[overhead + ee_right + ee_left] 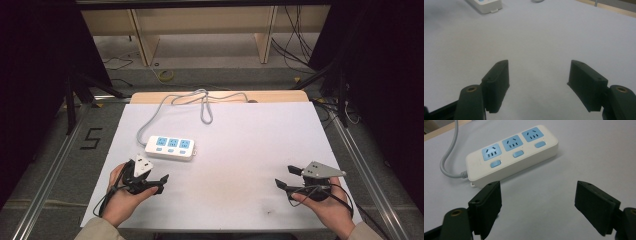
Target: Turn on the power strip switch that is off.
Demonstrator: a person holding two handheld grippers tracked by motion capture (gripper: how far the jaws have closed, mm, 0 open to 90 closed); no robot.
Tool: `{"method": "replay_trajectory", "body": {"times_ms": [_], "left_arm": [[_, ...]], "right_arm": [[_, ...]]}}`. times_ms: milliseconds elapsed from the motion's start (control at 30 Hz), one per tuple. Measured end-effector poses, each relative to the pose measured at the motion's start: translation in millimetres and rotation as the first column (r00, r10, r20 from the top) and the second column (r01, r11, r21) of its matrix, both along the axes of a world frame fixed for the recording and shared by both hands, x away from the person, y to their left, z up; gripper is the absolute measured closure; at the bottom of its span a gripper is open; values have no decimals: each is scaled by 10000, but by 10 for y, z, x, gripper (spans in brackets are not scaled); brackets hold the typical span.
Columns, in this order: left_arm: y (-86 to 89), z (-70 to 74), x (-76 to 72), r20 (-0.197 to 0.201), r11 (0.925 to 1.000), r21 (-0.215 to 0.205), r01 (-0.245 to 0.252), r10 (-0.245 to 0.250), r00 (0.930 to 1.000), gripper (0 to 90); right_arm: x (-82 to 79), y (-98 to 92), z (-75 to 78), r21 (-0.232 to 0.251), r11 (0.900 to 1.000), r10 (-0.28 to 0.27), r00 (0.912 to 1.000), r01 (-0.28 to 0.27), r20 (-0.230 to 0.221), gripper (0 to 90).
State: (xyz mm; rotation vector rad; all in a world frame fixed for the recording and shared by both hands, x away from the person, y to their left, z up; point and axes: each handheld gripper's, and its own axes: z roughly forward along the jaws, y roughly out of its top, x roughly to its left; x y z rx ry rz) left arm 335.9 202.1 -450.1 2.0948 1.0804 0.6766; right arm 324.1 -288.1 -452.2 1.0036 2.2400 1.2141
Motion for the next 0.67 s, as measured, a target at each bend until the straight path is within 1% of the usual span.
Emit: {"method": "replay_trajectory", "body": {"times_ms": [167, 267, 333, 667], "left_arm": [[23, -25, -24, -51, 9999, 92, -57, 58, 10000, 212], [12, -37, -25, -85, 9999, 162, -10, 12, 10000, 212], [-3, -45, -23, -92, 9996, 280, 72, -69, 9999, 212], [-64, -62, -23, -164, 9993, 287, 239, -235, 9996, 212]], "right_arm": [[3, 0, -2, 34, 10000, -6, 10000, 6, -8, 330], [5, -1, -3, 16, 10000, 44, 10000, -44, 0, 327], [6, -1, -4, 26, 10000, 48, 10000, -48, -1, 326], [11, 5, -3, 82, 10000, 28, 10000, -28, 0, 324]]}}
